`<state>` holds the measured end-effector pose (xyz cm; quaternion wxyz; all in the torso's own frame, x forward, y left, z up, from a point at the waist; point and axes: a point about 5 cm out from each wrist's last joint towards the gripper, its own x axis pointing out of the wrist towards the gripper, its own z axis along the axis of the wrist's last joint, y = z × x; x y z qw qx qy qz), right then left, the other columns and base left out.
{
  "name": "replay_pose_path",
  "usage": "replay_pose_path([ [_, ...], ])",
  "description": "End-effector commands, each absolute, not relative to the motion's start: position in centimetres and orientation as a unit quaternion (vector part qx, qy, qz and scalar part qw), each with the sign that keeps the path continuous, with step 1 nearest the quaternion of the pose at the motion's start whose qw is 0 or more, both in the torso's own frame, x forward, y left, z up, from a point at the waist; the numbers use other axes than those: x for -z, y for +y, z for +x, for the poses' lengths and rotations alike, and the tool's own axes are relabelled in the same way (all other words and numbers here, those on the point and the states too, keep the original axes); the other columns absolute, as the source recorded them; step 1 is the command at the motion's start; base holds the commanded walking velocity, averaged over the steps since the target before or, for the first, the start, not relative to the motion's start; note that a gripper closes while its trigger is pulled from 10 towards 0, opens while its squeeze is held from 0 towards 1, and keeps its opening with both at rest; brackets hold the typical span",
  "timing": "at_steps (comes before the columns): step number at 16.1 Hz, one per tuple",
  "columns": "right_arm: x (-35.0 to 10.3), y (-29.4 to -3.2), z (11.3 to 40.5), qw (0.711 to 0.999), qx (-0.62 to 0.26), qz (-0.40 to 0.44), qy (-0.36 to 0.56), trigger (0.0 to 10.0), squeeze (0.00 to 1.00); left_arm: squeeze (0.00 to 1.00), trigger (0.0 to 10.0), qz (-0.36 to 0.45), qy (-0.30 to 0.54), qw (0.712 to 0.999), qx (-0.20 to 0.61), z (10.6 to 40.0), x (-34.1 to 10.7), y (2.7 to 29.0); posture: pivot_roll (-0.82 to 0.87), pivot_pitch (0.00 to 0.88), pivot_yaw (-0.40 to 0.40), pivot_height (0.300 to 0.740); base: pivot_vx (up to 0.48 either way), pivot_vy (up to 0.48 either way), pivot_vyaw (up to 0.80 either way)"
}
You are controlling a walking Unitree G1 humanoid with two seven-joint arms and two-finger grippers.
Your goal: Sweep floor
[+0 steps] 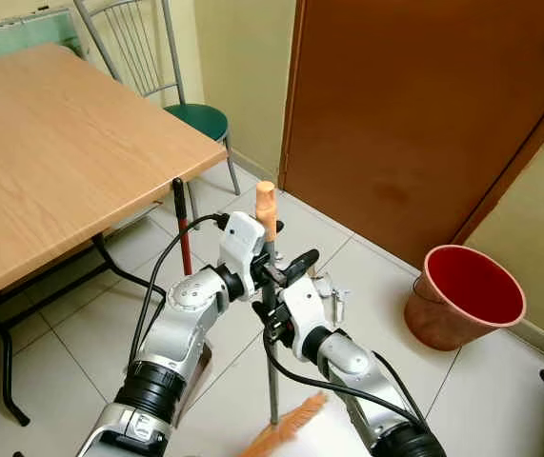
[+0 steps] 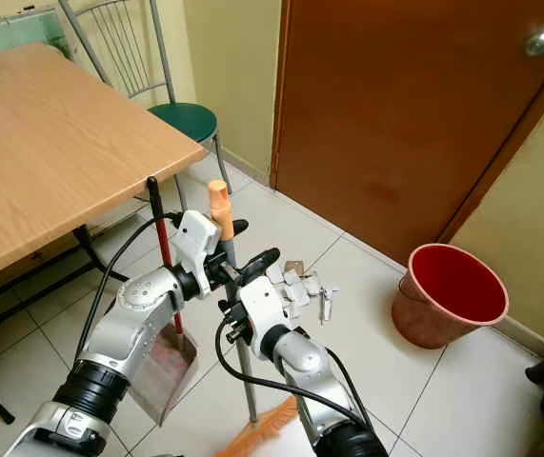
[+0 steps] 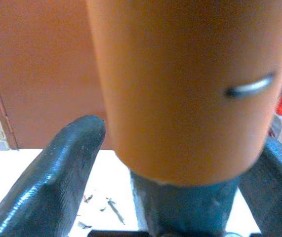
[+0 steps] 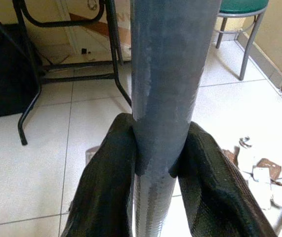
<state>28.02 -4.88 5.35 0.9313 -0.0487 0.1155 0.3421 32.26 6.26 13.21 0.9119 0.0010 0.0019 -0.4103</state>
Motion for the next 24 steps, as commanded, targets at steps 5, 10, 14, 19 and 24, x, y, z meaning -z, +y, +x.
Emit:
replay_pose_path([
  [5, -5.5, -4.1, 28.2, 0.930, -0.348, -0.061, 0.105, 1.3, 0.00, 0.00, 10.0, 0.009, -0.045, 0.921, 0.388, 33.3, -15.2, 5.6, 0.08, 0.062, -0.014, 0.740, 0.000, 0.000, 0.00],
  [10, -5.4, -4.2, 28.3, 0.933, -0.339, -0.053, 0.108, 1.1, 0.00, 0.00, 5.6, -0.012, -0.040, 0.922, 0.385, 33.1, -14.8, 5.1, 0.07, 0.067, -0.014, 0.740, 0.000, 0.000, 0.00],
  [14, -5.4, -4.3, 28.5, 0.937, -0.328, -0.051, 0.107, 1.2, 0.00, 0.00, 7.1, -0.030, -0.035, 0.922, 0.386, 32.7, -14.7, 4.6, 0.07, 0.067, -0.014, 0.740, 0.000, 0.000, 0.00],
  [19, -5.6, -4.3, 29.0, 0.943, -0.312, -0.048, 0.101, 1.1, 0.00, 0.00, 7.4, -0.040, -0.024, 0.921, 0.387, 32.1, -14.0, 4.3, 0.08, 0.073, -0.013, 0.740, 0.000, 0.000, 0.00],
  [24, -5.6, -4.4, 29.2, 0.946, -0.305, -0.049, 0.101, 0.9, 0.00, 0.00, 1.7, -0.045, -0.023, 0.922, 0.384, 32.0, -14.0, 4.3, 0.08, 0.075, -0.015, 0.740, 0.000, 0.000, 0.00],
])
